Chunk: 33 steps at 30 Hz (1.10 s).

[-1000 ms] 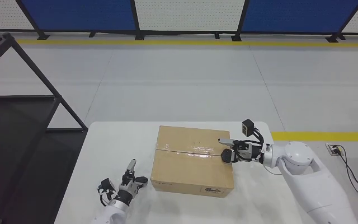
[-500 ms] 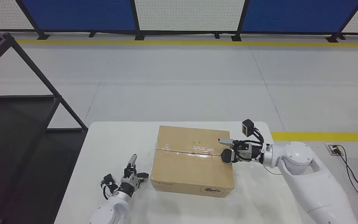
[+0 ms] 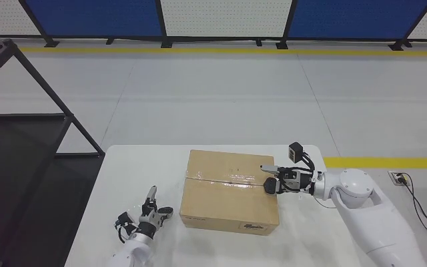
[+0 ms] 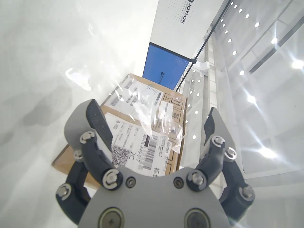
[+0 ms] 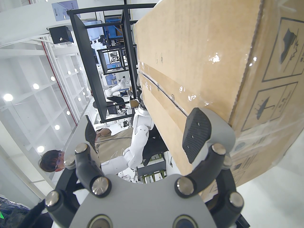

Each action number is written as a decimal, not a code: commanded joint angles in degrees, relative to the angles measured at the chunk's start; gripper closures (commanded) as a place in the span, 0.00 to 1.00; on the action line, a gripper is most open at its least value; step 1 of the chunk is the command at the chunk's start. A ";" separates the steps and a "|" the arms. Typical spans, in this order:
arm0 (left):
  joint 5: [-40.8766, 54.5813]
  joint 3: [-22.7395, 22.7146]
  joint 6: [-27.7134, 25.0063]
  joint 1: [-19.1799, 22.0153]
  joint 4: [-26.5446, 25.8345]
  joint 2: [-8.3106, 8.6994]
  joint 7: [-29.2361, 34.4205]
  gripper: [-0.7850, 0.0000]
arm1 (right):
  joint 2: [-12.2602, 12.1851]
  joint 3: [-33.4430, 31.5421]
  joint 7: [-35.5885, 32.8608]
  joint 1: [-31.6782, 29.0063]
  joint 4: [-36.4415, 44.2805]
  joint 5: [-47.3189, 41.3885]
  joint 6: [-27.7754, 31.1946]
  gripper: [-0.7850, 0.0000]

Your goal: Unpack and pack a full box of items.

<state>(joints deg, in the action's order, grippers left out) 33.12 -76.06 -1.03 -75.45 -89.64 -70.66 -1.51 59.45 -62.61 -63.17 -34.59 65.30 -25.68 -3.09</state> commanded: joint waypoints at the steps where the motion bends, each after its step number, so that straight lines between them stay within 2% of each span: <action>1: -1.33 -0.02 0.23 -1.85 -1.40 0.09 0.84 0.00 | 0.00 0.00 0.00 0.00 0.00 0.00 0.00 0.00; 5: -4.61 0.74 0.42 -3.99 -3.20 0.09 1.22 0.00 | 0.00 0.00 0.00 0.00 0.00 0.00 0.00 0.00; 10: -6.42 1.54 1.16 -4.32 -3.56 -0.11 1.60 0.00 | 0.00 0.00 0.00 0.00 0.00 0.00 0.00 0.00; 19: -6.34 2.10 1.36 1.72 1.27 -0.99 0.03 0.00 | 0.00 0.00 0.00 0.00 0.00 0.00 0.00 0.00; 26: -2.78 2.87 2.22 6.60 6.24 -1.94 -0.11 0.00 | 0.00 0.00 0.00 0.00 0.00 0.00 0.00 0.00; 33: -0.33 1.88 -2.73 7.37 8.39 -2.63 -1.66 0.00 | 0.00 0.00 0.00 0.00 0.00 0.00 0.00 0.00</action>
<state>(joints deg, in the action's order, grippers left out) 32.29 -73.92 -2.72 -67.97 -81.34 -73.20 -2.81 59.45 -62.61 -63.17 -34.59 65.30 -25.68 -3.09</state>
